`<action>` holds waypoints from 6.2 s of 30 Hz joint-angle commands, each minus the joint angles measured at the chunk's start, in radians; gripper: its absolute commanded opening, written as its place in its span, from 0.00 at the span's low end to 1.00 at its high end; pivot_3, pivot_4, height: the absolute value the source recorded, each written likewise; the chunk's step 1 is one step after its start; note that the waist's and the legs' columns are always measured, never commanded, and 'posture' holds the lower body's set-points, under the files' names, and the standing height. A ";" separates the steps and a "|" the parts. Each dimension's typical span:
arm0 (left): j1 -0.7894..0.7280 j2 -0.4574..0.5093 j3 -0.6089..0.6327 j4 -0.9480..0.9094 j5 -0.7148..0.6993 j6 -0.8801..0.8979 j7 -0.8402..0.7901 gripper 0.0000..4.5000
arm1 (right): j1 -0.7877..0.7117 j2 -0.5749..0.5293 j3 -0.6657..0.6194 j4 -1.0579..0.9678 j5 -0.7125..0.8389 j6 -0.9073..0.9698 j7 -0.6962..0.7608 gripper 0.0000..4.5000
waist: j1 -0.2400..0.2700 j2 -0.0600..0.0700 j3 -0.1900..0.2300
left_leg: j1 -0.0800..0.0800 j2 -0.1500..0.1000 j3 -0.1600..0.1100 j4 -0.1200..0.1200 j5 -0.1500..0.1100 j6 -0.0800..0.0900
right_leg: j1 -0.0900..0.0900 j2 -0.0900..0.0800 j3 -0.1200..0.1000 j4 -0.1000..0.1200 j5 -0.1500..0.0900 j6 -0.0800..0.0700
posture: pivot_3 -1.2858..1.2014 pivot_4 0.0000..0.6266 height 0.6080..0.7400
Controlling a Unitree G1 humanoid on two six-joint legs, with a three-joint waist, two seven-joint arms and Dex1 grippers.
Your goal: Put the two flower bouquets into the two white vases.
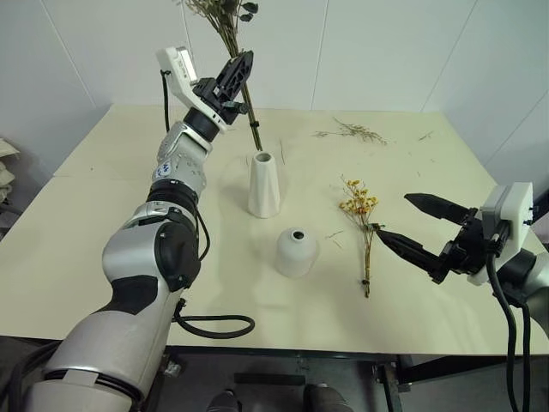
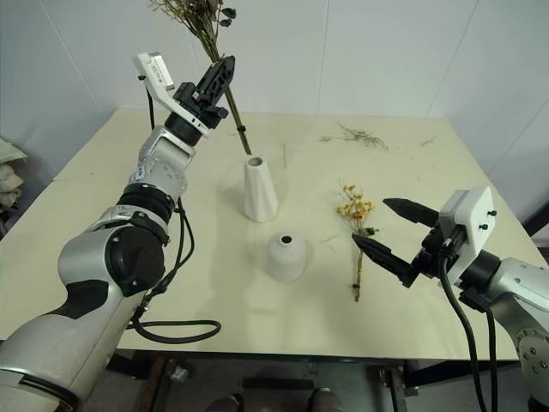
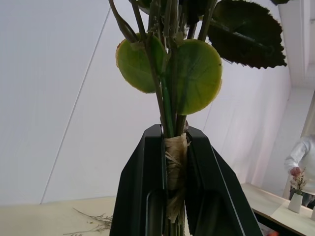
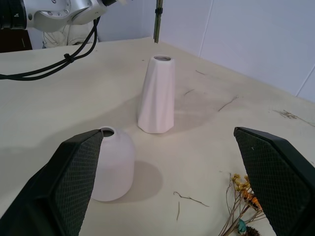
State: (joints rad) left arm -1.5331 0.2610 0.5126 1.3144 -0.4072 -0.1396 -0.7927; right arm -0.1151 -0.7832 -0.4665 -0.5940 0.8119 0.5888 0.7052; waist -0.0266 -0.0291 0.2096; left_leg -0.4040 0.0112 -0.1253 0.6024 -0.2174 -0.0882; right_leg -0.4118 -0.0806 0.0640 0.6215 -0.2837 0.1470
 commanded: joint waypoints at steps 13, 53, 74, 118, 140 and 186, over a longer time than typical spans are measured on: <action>0.009 -0.011 -0.009 0.004 0.039 -0.026 0.061 0.03 | 0.030 0.022 -0.020 -0.067 0.009 -0.027 -0.055 1.00 | 0.000 0.000 0.000 | 0.000 0.000 0.000 0.000 0.000 0.000 | 0.000 0.000 0.000 0.000 0.000 0.000 | 0.52 0.24 1.00; -0.014 -0.030 0.036 0.016 0.051 -0.047 0.117 0.03 | 0.066 0.033 -0.023 -0.104 0.010 -0.030 -0.090 1.00 | 0.001 0.000 0.000 | 0.000 0.000 0.000 0.002 0.000 0.000 | 0.001 0.000 0.000 0.000 0.000 0.001 | 0.52 0.24 1.00; 0.024 -0.052 -0.041 0.026 0.166 -0.113 0.192 0.03 | 0.065 0.039 -0.013 -0.101 0.003 -0.031 -0.098 1.00 | 0.001 0.000 0.000 | 0.000 0.000 0.000 0.002 0.000 0.000 | 0.001 0.000 0.000 0.000 0.000 0.001 | 0.52 0.24 1.00; 0.113 0.000 -0.215 0.010 0.328 -0.087 0.016 0.99 | 0.055 0.025 -0.002 -0.092 -0.019 -0.023 -0.087 1.00 | 0.000 0.000 0.000 | 0.000 0.000 0.000 0.002 0.000 0.000 | 0.001 0.000 0.000 0.000 0.000 0.001 | 0.52 0.24 1.00; 0.242 0.334 -0.308 -0.124 0.306 -0.136 -0.460 0.99 | 0.031 -0.014 0.025 -0.047 -0.050 0.027 -0.110 1.00 | -0.002 0.000 0.000 | 0.001 0.001 0.000 0.002 0.000 0.000 | 0.001 0.001 0.000 0.001 0.000 0.000 | 0.52 0.24 1.00; 1.149 0.738 -0.110 -1.171 -0.512 0.524 -0.822 0.99 | -0.615 0.102 0.531 0.638 -0.472 0.514 -0.289 1.00 | -0.011 0.003 0.001 | 0.002 0.003 0.001 -0.004 0.000 0.001 | -0.002 0.001 0.001 0.002 -0.002 -0.006 | 0.52 0.24 1.00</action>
State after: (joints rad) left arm -0.3843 0.9811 0.3978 0.1636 -0.8900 0.4096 -1.5022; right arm -0.7026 -0.6837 0.0711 0.0519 0.3531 1.1174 0.4073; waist -0.0373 -0.0260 0.2110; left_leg -0.4024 0.0145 -0.1240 0.5982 -0.2177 -0.0874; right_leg -0.4144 -0.0792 0.0645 0.6230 -0.2862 0.1404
